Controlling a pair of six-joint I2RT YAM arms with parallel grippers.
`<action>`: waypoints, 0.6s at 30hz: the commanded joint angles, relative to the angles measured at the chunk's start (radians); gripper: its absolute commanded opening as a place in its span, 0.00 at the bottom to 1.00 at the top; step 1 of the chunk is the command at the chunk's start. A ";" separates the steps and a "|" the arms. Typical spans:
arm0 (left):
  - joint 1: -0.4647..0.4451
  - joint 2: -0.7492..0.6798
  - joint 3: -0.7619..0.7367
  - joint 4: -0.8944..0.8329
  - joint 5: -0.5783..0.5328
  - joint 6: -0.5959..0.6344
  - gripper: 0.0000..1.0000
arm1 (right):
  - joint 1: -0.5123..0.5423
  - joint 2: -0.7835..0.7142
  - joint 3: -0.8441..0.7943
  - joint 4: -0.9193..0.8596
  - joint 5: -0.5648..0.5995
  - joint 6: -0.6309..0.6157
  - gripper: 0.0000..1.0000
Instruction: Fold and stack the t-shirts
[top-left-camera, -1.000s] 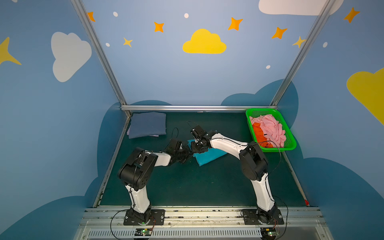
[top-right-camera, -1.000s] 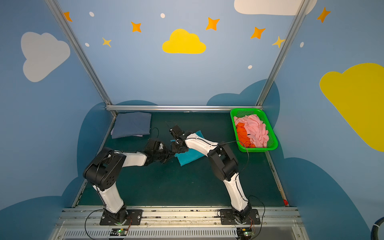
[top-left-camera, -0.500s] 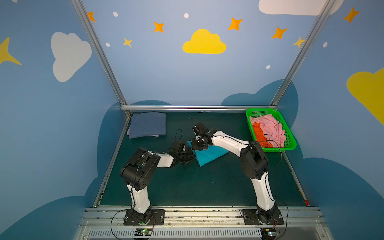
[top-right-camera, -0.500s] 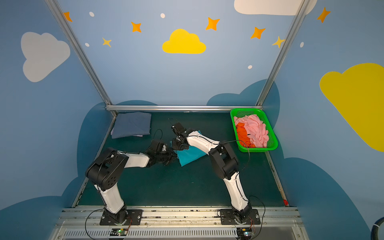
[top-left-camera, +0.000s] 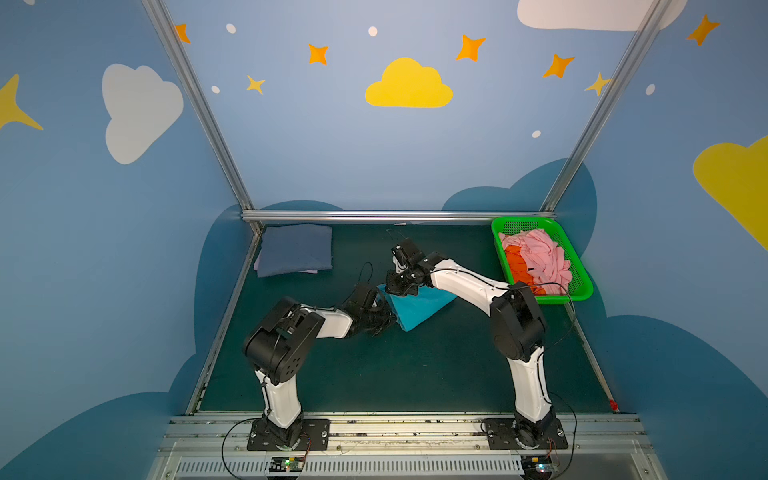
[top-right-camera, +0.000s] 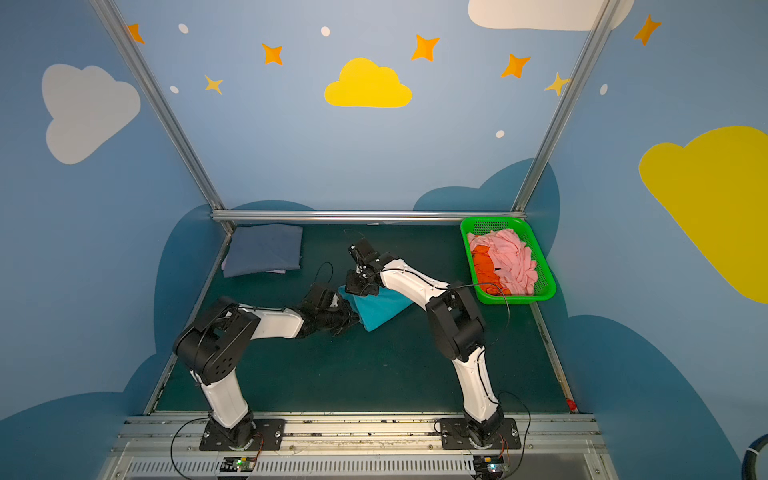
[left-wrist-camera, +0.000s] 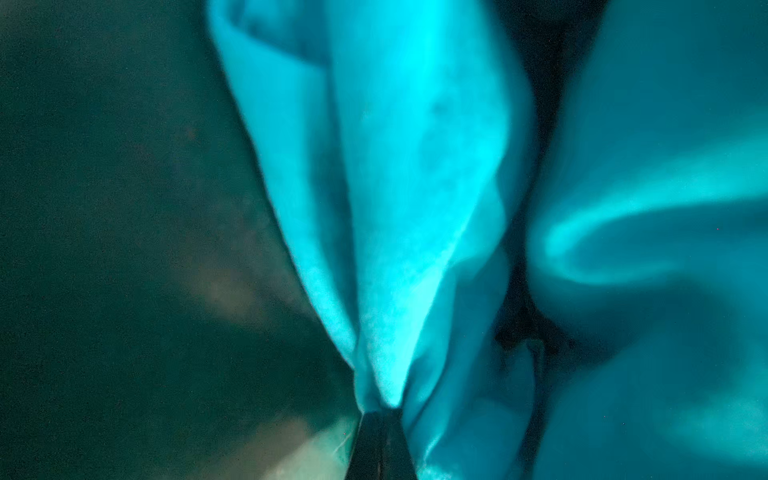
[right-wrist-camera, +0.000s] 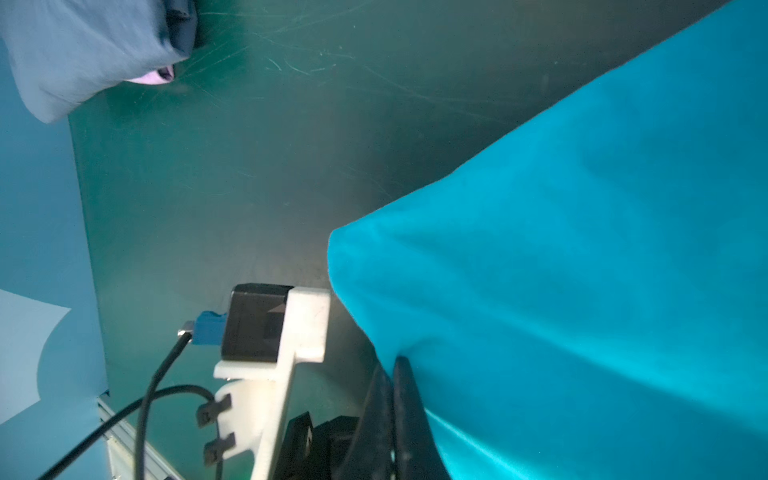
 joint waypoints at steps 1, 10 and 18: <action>0.000 -0.066 0.019 -0.064 -0.032 0.026 0.04 | 0.001 -0.062 -0.022 0.020 -0.023 0.010 0.00; 0.000 -0.108 0.130 -0.180 -0.080 0.072 0.07 | 0.003 -0.099 -0.119 0.048 -0.026 0.021 0.00; -0.052 -0.041 0.118 -0.124 -0.066 0.040 0.06 | -0.003 -0.106 -0.131 0.056 -0.027 0.018 0.00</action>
